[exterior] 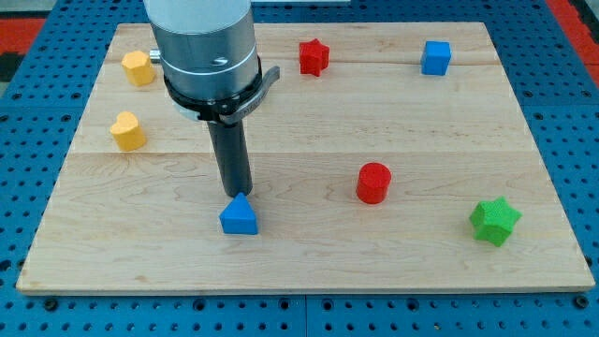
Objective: Move the yellow heart towards down
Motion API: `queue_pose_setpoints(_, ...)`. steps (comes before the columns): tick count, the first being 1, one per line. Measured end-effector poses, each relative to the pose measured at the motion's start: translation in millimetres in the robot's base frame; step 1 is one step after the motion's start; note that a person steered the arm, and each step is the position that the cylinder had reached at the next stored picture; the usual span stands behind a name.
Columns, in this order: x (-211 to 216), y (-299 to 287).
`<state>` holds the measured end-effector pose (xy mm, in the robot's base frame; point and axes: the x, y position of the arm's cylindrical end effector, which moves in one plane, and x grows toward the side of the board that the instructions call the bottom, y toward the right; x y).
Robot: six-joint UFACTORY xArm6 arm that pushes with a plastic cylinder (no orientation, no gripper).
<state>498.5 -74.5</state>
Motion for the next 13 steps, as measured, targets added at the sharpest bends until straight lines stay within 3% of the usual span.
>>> queue_pose_setpoints(3, -40.0, 47.6)
queue_pose_setpoints(5, -109.0, -103.7)
queue_pose_setpoints(6, -108.9, -156.5)
queue_pose_setpoints(7, -71.5, -171.3)
queue_pose_setpoints(8, -75.6, -175.9)
queue_pose_setpoints(9, -115.7, -173.8)
queue_pose_setpoints(10, -120.6, -229.6)
queue_pose_setpoints(11, -113.6, -229.9)
queue_pose_setpoints(13, -57.8, -230.2)
